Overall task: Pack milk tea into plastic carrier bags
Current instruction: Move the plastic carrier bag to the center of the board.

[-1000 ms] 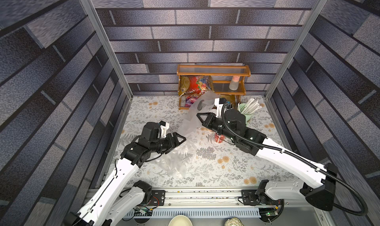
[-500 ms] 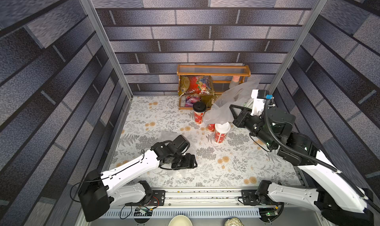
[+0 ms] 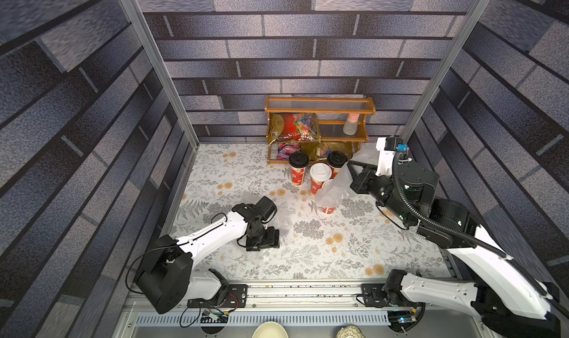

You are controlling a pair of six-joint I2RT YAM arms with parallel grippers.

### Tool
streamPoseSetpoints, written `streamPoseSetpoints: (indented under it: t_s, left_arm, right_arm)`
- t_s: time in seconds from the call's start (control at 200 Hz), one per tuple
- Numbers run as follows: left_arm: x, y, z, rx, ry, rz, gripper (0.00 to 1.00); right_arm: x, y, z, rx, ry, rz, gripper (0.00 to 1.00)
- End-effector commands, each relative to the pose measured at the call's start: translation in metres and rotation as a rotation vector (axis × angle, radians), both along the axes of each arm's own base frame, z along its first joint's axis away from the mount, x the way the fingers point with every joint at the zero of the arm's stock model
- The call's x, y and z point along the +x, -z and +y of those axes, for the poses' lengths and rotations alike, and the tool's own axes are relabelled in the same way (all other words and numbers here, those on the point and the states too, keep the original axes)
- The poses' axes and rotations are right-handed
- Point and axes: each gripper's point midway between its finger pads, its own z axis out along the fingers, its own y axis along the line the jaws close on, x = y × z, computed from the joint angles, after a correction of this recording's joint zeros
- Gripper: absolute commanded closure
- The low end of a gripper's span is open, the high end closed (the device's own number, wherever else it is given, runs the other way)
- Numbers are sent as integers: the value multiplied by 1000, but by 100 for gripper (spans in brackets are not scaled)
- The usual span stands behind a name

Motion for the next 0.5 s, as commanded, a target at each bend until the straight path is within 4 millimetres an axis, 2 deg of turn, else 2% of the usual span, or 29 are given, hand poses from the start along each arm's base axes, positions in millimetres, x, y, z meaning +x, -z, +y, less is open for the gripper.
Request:
streamPoseSetpoints:
  t_s: [0.0,0.2,0.401,0.496]
  left_arm:
    - [21,8,24,82,-27,-16,19]
    - [75,22,58,83,-150,-53,18]
    - [139,28,76,30,-242,-100,17]
    - [164,26,84,41,-243,-113,17]
  right_arm:
    - [-1,-3,-2,-17,1,-12,100]
    - [-7,-7,9,-33,-74,-18,100]
    - [-24,-16,40,-47,-276,-28,100]
    - [-36,-17,58,-45,-392,-18,100]
